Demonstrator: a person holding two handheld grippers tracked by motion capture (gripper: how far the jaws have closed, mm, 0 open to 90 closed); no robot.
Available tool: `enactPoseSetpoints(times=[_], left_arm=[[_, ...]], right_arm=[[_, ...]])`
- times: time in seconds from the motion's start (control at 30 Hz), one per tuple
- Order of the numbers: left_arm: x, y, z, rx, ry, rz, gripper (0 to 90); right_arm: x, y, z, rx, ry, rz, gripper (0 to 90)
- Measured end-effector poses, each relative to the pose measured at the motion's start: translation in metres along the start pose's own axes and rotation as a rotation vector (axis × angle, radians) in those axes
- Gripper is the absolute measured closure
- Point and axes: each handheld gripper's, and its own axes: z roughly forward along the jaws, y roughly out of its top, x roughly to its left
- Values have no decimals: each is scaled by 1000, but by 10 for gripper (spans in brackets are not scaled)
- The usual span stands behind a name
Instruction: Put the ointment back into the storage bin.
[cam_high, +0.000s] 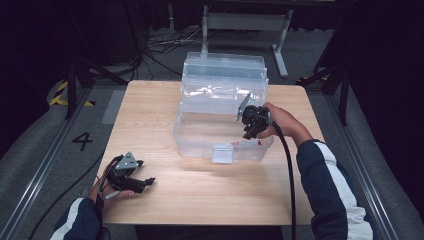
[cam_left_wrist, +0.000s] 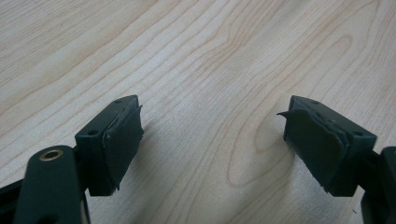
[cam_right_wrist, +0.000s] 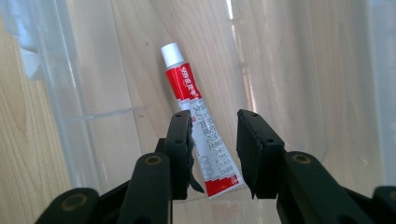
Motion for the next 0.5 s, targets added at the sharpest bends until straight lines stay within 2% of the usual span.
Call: enactPoseSetpoints(times=[0.1, 0.23, 0.27, 0.33, 0.4, 0.43, 0.47, 0.5], left_arm=[[0, 0, 0, 1, 0, 0, 197], [0, 1, -2, 11, 0, -5, 216], [0, 1, -2, 17, 1, -6, 233], [1, 4, -1, 25, 10, -11, 244], [1, 7, 0, 35, 12, -11, 254], [1, 10, 1, 41, 21, -5, 267], [0, 13, 2, 41, 28, 2, 267], [-1, 15, 2, 38, 22, 6, 281]], right_arm=[[1, -4, -7, -26, -4, 14, 654], [2, -9, -17, -89, -19, 35, 637], [3, -13, -23, -132, -26, 42, 632], [4, -14, -26, -148, -38, 44, 619], [5, -17, -32, -194, -56, 43, 609], [6, -21, -38, -236, -79, 40, 599], [6, -21, -38, -236, -79, 40, 599], [5, -24, -41, -259, -87, 50, 591]])
